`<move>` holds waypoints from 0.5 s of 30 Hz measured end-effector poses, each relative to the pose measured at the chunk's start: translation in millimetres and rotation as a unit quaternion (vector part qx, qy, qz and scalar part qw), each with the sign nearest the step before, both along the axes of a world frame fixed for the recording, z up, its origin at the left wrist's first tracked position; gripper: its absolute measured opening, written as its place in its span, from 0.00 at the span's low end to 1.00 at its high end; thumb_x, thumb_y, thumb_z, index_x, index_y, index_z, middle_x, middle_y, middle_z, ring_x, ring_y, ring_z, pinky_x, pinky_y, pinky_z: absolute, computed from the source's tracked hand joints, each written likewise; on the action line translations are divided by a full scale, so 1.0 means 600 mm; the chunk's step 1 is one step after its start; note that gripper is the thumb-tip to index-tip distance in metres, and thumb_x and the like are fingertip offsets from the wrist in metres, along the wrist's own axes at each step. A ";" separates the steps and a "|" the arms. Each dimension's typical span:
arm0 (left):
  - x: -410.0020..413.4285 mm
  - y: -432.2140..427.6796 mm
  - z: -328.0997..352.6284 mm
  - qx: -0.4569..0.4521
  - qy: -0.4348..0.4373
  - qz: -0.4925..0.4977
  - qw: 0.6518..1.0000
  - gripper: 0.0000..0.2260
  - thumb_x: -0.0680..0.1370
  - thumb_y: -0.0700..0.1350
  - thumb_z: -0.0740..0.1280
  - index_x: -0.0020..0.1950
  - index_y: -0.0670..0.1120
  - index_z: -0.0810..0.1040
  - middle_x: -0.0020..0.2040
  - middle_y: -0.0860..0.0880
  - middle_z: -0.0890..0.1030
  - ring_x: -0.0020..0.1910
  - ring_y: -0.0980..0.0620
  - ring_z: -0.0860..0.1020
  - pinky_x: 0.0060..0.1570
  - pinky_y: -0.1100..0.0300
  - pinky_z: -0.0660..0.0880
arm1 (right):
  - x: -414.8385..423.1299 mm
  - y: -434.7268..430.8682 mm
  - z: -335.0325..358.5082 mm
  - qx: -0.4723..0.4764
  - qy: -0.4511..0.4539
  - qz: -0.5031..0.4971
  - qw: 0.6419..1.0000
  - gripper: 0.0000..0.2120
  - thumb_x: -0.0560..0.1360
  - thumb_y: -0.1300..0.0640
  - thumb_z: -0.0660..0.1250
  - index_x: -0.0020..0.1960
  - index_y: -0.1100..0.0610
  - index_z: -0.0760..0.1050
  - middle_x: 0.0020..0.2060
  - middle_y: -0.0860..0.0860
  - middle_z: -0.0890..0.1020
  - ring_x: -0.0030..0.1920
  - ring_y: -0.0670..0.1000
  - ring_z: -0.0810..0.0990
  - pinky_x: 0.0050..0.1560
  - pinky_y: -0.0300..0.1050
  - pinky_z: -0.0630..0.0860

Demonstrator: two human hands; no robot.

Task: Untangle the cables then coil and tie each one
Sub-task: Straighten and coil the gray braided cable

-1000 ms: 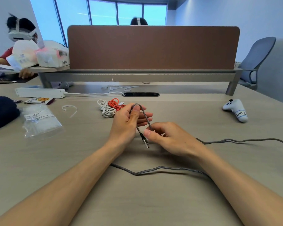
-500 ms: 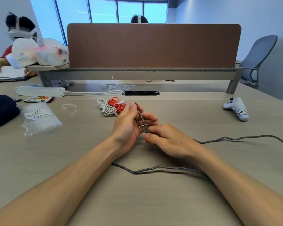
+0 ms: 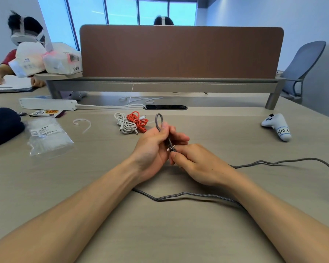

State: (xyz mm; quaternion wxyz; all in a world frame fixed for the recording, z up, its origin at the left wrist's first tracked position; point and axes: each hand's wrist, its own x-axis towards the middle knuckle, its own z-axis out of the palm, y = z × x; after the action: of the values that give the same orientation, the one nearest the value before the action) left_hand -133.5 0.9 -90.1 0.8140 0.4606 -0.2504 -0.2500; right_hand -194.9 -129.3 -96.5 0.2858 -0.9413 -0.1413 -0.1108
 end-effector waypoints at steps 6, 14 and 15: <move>0.021 0.001 0.002 -0.022 -0.014 0.146 0.989 0.15 0.84 0.48 0.49 0.41 0.45 0.65 0.22 0.50 0.65 0.21 0.51 0.73 0.32 0.54 0.78 | 0.000 -0.013 0.006 0.016 -0.023 0.001 1.000 0.15 0.79 0.50 0.61 0.39 0.57 0.78 0.25 0.45 0.69 0.29 0.44 0.68 0.31 0.36 0.63; 0.061 0.035 0.016 -0.004 0.019 0.222 0.975 0.16 0.85 0.51 0.49 0.40 0.48 0.64 0.22 0.52 0.59 0.17 0.58 0.54 0.19 0.73 0.52 | -0.013 -0.051 0.023 0.021 0.002 -0.031 0.999 0.12 0.77 0.51 0.66 0.37 0.52 0.79 0.23 0.42 0.72 0.27 0.43 0.69 0.30 0.33 0.63; 0.062 0.037 0.015 0.007 0.015 0.217 0.976 0.16 0.85 0.50 0.49 0.40 0.48 0.64 0.22 0.52 0.60 0.17 0.58 0.54 0.19 0.73 0.52 | -0.013 -0.056 0.025 0.031 -0.005 -0.036 0.999 0.11 0.77 0.51 0.66 0.37 0.52 0.79 0.23 0.40 0.73 0.27 0.42 0.69 0.30 0.33 0.63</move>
State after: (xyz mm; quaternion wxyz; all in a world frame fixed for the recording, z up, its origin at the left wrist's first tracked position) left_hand -96.1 23.2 -81.1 0.8494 0.5057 -0.1303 -0.0759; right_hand -202.9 -162.8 -81.6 0.3096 -0.9359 -0.1058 -0.1303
